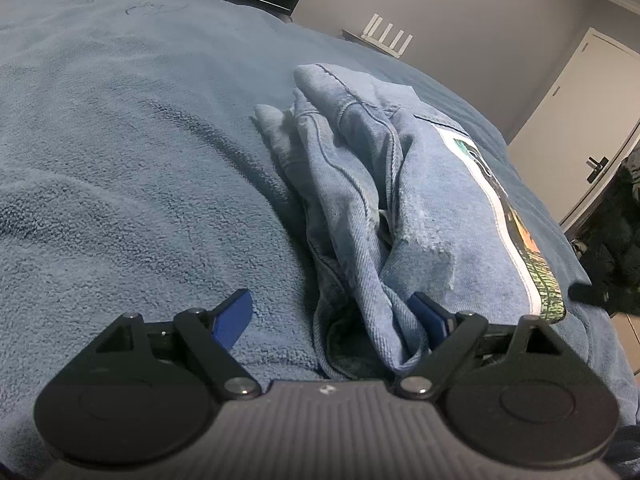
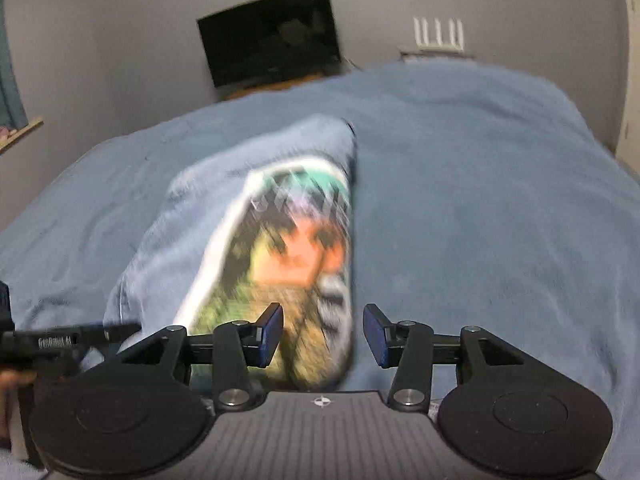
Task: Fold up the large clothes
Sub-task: 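Fold the held bundle end over onto itself with the right gripper and release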
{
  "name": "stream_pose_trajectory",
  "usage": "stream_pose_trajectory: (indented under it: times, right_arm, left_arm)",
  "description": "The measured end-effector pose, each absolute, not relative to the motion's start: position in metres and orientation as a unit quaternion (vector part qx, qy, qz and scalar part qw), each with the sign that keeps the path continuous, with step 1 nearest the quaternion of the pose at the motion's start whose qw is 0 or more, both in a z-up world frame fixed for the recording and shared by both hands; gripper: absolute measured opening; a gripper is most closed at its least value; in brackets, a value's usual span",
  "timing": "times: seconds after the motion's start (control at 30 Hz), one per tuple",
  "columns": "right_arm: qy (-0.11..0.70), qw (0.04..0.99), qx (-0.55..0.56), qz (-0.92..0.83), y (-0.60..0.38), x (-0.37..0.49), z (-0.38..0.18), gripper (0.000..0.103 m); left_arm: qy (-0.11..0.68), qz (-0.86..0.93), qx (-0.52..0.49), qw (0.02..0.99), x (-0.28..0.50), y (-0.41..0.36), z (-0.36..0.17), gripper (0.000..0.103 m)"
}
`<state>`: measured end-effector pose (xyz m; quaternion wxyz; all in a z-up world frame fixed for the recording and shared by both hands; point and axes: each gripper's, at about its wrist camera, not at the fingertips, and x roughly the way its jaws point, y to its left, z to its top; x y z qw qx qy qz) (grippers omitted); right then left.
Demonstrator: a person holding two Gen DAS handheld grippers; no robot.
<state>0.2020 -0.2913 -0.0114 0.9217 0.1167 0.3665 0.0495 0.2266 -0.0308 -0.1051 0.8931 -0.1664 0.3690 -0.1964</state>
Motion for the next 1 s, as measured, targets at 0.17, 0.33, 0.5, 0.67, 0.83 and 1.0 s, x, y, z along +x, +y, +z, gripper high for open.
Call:
stream_pose_trajectory:
  times: [0.17, 0.33, 0.5, 0.67, 0.83, 1.0]
  right_arm:
    - [0.405, 0.912, 0.036, 0.055, -0.265, 0.188, -0.025, 0.059]
    - [0.389, 0.920, -0.034, 0.041, -0.244, 0.195, -0.043, 0.070]
    - [0.357, 0.930, -0.086, 0.016, -0.231, 0.200, -0.053, 0.050]
    - [0.376, 0.926, -0.036, 0.001, -0.250, 0.210, -0.057, 0.053]
    - [0.377, 0.926, -0.009, 0.030, -0.253, 0.215, -0.059, 0.039]
    - [0.369, 0.929, -0.023, 0.024, -0.247, 0.213, -0.059, 0.039]
  left_arm:
    - [0.368, -0.195, -0.165, 0.894, 0.226, -0.031, -0.106, 0.087]
    - [0.368, -0.195, -0.166, 0.894, 0.224, -0.030, -0.107, 0.088]
    - [0.367, -0.197, -0.168, 0.894, 0.224, -0.028, -0.108, 0.089]
    - [0.365, -0.200, -0.162, 0.895, 0.224, -0.031, -0.109, 0.091]
    - [0.366, -0.200, -0.163, 0.894, 0.224, -0.029, -0.110, 0.091]
    - [0.366, -0.198, -0.163, 0.895, 0.223, -0.029, -0.109, 0.091]
